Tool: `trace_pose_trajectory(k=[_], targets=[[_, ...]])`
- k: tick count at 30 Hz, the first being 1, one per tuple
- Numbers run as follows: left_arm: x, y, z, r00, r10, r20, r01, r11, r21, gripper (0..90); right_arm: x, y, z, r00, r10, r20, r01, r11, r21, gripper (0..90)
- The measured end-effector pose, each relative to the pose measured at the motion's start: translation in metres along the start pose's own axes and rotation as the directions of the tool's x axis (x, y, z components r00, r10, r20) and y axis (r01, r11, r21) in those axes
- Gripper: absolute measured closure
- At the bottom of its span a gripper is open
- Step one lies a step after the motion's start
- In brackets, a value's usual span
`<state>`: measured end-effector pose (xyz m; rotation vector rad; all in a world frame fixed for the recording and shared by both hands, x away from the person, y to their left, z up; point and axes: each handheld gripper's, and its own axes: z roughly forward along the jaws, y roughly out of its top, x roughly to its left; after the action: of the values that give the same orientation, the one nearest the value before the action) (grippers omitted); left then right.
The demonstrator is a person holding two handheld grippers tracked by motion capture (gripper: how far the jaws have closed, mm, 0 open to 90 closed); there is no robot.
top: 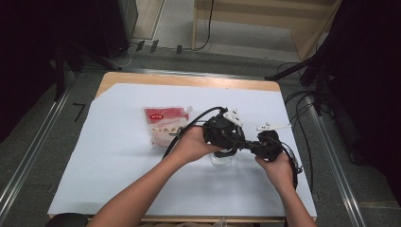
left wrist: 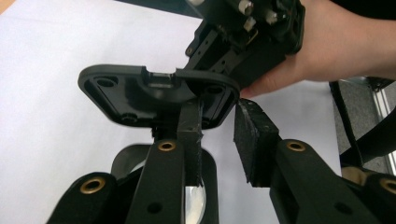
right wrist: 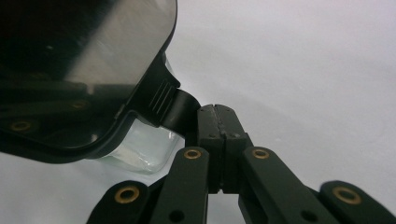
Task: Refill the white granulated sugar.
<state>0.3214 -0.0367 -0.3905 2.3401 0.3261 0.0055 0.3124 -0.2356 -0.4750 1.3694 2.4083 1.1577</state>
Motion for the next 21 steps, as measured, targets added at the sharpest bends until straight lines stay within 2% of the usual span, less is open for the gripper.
trace_pose_trajectory(k=[4, 12, 19, 21], targets=[[0.003, 0.004, 0.006, 0.9993, -0.027, 0.027, 0.027, 0.9996, -0.010, 74.1, 0.000, 0.000, 0.000, 1.0000, 0.004, -0.003, -0.004, 1.000, -0.001, 90.0], [0.007, 0.005, 0.016, 0.9976, -0.045, 0.053, 0.046, 0.9988, -0.016, 74.0, 0.000, -0.001, -0.002, 1.0000, 0.005, -0.004, -0.005, 1.000, -0.004, 90.0], [0.010, 0.002, 0.012, 0.9952, -0.070, 0.068, 0.071, 0.9971, -0.026, 71.7, 0.000, -0.001, -0.006, 0.9997, 0.002, -0.023, -0.002, 1.000, -0.012, 89.9], [0.012, 0.000, 0.008, 0.9927, -0.085, 0.085, 0.089, 0.9952, -0.041, 70.0, 0.000, 0.000, -0.012, 0.9999, 0.009, -0.015, -0.009, 0.999, -0.041, 89.6]])
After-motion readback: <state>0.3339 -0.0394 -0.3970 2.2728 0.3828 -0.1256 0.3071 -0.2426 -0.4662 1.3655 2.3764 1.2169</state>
